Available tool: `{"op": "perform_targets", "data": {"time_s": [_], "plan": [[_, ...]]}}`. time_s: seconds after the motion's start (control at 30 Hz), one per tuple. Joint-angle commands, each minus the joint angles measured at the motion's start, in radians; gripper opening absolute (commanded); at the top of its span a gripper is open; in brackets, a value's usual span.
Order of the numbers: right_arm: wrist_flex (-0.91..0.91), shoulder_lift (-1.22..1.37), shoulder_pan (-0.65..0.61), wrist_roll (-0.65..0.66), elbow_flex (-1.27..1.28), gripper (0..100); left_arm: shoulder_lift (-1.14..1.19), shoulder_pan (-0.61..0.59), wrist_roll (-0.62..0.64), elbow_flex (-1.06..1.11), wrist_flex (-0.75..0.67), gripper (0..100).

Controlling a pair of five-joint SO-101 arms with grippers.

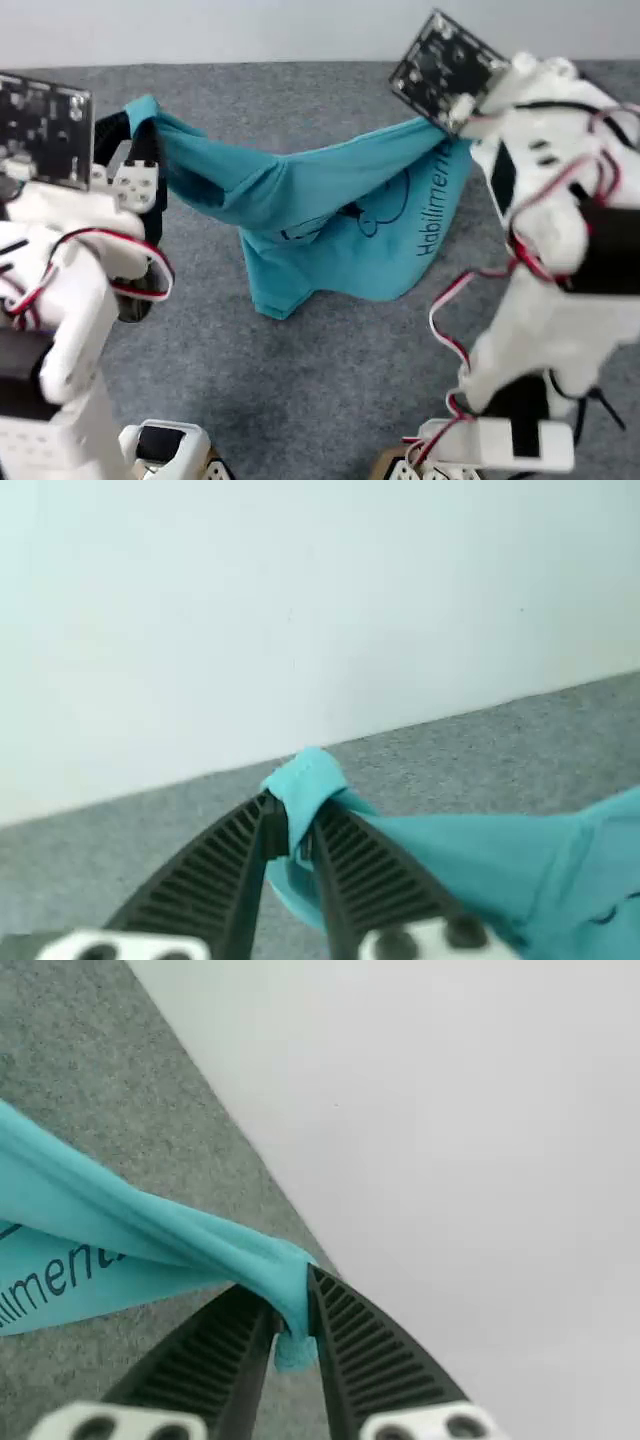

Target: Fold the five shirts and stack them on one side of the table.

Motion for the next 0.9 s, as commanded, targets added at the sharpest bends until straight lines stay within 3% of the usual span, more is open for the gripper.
{"op": "perform_targets", "data": {"time_s": [0.0, 0.2, 0.47, 0.7, 0.87], "plan": [[0.041, -0.077, 0.021, 0.008, 0.137, 1.0, -0.014, 0.006, -0.057, -0.028, 0.101, 0], [0.038, -0.056, -0.002, 0.005, 0.414, 1.0, -0.014, 0.006, -0.138, 0.265, 0.287, 0], [-0.07, 0.122, 0.012, -0.055, 0.523, 1.0, 0.089, 0.006, -0.224, 0.848, 0.106, 1], [-0.081, 0.179, 0.028, -0.118, 0.523, 1.0, 0.055, 0.006, -0.247, 0.826, 0.137, 16], [-0.122, 0.183, 0.087, -0.117, 0.528, 1.0, -0.008, 0.008, -0.368, 0.736, 0.242, 19]]}}
